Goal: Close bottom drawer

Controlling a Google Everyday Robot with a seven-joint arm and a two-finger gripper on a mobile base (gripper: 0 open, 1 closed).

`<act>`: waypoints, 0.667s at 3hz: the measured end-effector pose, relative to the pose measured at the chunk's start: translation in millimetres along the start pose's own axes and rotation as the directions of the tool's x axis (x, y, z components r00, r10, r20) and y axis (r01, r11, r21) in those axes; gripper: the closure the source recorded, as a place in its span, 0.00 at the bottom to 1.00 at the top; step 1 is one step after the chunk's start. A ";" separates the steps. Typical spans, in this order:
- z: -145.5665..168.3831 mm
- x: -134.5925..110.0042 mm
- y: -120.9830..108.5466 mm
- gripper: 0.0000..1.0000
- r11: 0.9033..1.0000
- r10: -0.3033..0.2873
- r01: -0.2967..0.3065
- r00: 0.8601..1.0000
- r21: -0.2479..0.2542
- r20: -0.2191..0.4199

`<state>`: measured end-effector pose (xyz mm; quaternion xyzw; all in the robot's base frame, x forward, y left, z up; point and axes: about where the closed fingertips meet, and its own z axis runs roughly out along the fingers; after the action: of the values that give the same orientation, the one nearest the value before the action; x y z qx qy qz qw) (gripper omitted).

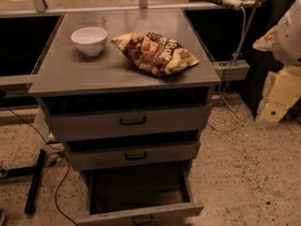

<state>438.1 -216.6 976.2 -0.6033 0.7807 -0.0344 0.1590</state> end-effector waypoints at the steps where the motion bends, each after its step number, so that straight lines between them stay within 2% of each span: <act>1: 0.0 0.0 0.0 0.00 1.000 0.000 0.000 1.000 0.000 0.000; 2: 10.4 10.1 7.7 0.00 1.000 0.009 -0.009 1.000 -0.025 0.006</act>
Offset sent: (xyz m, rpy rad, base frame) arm -0.0158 -0.0160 -0.0379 0.0310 0.0793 -0.0027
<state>431.8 -222.8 962.4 -0.6020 0.7832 -0.0224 0.1539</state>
